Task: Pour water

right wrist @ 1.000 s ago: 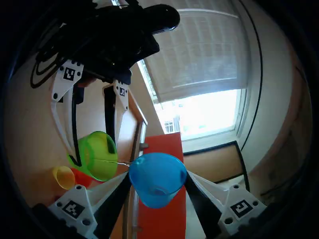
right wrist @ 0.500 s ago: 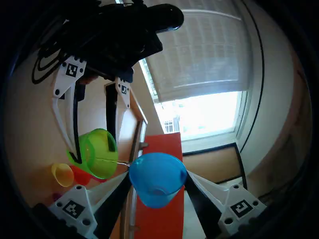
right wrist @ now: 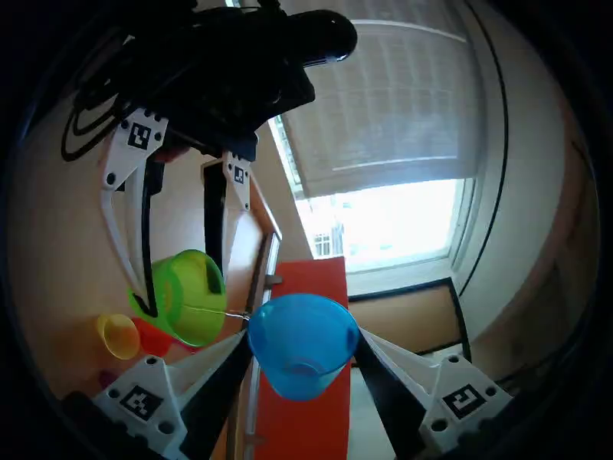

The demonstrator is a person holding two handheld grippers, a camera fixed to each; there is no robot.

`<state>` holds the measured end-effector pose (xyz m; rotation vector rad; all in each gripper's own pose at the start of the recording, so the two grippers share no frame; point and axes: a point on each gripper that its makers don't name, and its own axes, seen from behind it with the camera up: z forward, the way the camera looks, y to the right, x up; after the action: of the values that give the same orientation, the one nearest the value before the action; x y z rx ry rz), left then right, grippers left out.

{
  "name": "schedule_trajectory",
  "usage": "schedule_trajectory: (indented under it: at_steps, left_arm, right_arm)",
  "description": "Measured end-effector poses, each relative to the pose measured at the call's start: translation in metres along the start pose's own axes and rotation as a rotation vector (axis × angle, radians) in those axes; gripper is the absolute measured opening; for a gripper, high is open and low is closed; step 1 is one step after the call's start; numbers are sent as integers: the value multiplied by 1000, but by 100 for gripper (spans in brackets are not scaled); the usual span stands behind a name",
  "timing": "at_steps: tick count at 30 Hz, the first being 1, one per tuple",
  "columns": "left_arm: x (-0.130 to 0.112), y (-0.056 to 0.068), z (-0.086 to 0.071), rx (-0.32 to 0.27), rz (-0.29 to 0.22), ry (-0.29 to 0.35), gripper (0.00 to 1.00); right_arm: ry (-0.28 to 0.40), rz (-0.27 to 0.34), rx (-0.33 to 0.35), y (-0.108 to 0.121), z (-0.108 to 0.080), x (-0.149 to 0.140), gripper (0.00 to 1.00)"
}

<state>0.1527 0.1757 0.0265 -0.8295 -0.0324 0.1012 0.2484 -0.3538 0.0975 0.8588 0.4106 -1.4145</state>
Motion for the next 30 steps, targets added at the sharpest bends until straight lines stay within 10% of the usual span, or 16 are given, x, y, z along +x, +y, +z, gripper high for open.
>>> schedule_trajectory:
  at_steps: [30]
  left_arm:
    - [0,0,1,2,8,0,88]
  right_arm:
    - [11,-70,-6,3,0,3,91]
